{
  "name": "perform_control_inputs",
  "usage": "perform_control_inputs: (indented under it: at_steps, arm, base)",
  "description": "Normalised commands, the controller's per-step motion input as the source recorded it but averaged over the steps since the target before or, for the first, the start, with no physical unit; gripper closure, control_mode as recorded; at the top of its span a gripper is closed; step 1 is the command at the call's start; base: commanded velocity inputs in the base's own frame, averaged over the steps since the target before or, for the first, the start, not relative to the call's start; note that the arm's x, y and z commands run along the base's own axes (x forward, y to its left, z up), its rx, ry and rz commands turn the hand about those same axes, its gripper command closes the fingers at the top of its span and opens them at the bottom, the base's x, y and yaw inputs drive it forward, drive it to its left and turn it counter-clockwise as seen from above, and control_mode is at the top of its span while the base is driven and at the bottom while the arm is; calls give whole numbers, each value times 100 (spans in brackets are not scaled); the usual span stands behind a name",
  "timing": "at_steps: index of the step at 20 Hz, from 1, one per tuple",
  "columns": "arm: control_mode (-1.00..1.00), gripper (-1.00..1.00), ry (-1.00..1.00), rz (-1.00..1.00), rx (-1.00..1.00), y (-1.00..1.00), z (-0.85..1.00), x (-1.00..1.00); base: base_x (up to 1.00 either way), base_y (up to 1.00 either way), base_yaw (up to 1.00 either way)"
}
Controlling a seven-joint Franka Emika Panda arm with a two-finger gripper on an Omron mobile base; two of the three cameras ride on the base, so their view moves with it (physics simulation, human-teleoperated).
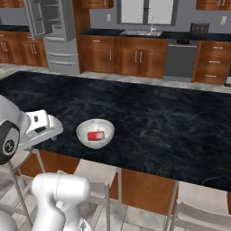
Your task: Open the fridge, grab two sodas, and place both sodas inside the bowl with ice on the dining counter.
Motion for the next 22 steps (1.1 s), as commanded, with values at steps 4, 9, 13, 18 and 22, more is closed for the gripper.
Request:
perform_control_inputs:
  at_steps: [4,9,13,18,22]
  arm:
    - [-100,-100,-26,-6,0,0,0,-55]
    - [-100,-100,-28,-5,0,0,0,-54]
    - [-100,-100,-25,-1,0,19,0,-62]
    - [100,-100,-8,0,0,15,0,-19]
    - [100,-100,0,0,0,0,0,0]
  base:
    - [0,0,0]
    - [0,0,0]
    - [0,0,0]
    - [-24,20,0]
    - [-35,31,-1]
